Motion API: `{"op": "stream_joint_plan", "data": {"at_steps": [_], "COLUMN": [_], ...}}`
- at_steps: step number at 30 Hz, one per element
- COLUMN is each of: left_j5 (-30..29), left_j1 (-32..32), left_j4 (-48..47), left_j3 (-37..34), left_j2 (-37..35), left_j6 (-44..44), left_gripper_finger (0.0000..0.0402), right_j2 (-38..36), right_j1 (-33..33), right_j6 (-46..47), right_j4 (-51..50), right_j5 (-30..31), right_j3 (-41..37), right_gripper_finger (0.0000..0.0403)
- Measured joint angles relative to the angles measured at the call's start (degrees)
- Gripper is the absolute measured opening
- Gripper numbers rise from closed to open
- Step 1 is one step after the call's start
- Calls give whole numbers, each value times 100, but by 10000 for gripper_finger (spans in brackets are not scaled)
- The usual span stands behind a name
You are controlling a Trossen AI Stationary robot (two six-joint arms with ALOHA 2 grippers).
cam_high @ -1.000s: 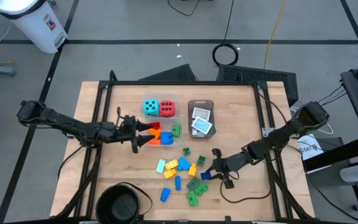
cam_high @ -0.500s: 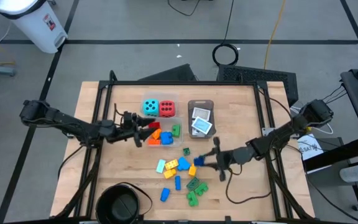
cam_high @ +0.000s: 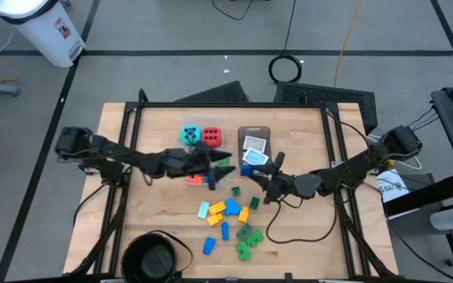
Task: Pick & Place Toys
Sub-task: Put the blue game piece into the bottom transparent bin
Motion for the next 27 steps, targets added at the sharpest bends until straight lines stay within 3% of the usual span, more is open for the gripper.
{"op": "stream_joint_plan", "data": {"at_steps": [6, 17, 20, 25, 27], "left_j5": [621, 181, 358, 536, 541], "left_j1": [-2, 73, 109, 167, 168], "left_j4": [-321, -558, -474, -416, -436], "left_j3": [736, 976, 976, 976, 976], "left_j2": [537, 970, 967, 966, 967], "left_j6": [122, -54, -161, -294, -205], "left_gripper_finger": [296, 289, 248, 102, 77], "right_j2": [0, 2, 2, 2, 2], "right_j1": [-40, 65, 79, 78, 80], "right_j6": [-71, -49, -44, -25, 91], "right_j4": [-66, 90, 94, 109, 106], "right_j5": [39, 18, 16, 24, 13], "right_j3": [2, 2, 2, 2, -2], "right_gripper_finger": [106, 106, 113, 119, 120]}}
